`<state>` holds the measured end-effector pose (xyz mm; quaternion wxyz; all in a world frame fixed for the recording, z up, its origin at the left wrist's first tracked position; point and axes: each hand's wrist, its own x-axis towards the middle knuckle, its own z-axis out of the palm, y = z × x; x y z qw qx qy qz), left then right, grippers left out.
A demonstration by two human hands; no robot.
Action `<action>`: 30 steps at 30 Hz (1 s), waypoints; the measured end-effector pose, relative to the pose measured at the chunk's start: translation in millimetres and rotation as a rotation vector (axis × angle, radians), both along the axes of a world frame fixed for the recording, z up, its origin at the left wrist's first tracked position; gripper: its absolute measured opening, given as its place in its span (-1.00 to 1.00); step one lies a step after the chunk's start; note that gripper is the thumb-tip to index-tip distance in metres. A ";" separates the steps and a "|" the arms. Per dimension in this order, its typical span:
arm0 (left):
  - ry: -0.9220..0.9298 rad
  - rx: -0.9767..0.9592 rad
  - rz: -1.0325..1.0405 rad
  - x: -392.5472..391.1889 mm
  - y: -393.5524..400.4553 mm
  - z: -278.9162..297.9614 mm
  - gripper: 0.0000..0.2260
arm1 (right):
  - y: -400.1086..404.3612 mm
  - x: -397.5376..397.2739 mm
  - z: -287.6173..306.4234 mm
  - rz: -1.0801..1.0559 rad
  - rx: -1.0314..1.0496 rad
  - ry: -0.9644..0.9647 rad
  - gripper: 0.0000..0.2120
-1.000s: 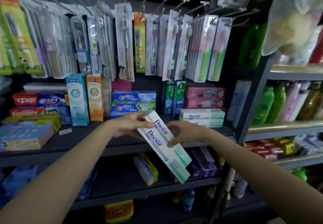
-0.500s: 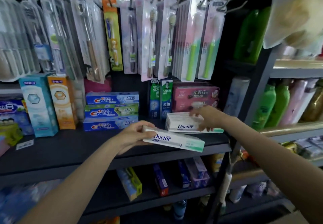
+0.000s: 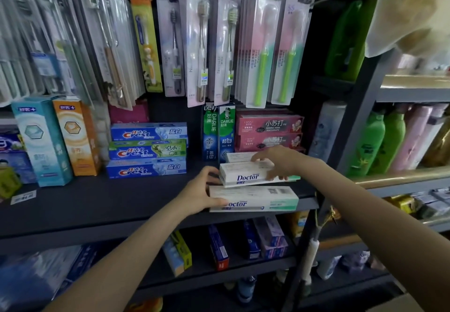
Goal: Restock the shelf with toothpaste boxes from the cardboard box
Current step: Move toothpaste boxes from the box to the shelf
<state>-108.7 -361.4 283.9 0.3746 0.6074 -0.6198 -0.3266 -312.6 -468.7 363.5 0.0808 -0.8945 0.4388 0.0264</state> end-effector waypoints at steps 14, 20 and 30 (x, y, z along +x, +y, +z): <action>-0.100 -0.099 0.302 -53.3 -33.1 -7.6 -0.20 | -12.6 -25.6 -33.2 -0.064 -0.152 0.021 -0.40; -0.081 -0.054 0.298 -48.4 -41.3 -6.9 -0.13 | -13.9 -21.9 -34.7 -0.076 -0.190 -0.003 -0.46; -0.118 -0.055 0.304 -53.3 -50.3 -3.1 -0.36 | -8.7 -12.7 -34.1 -0.043 -0.257 0.202 -0.28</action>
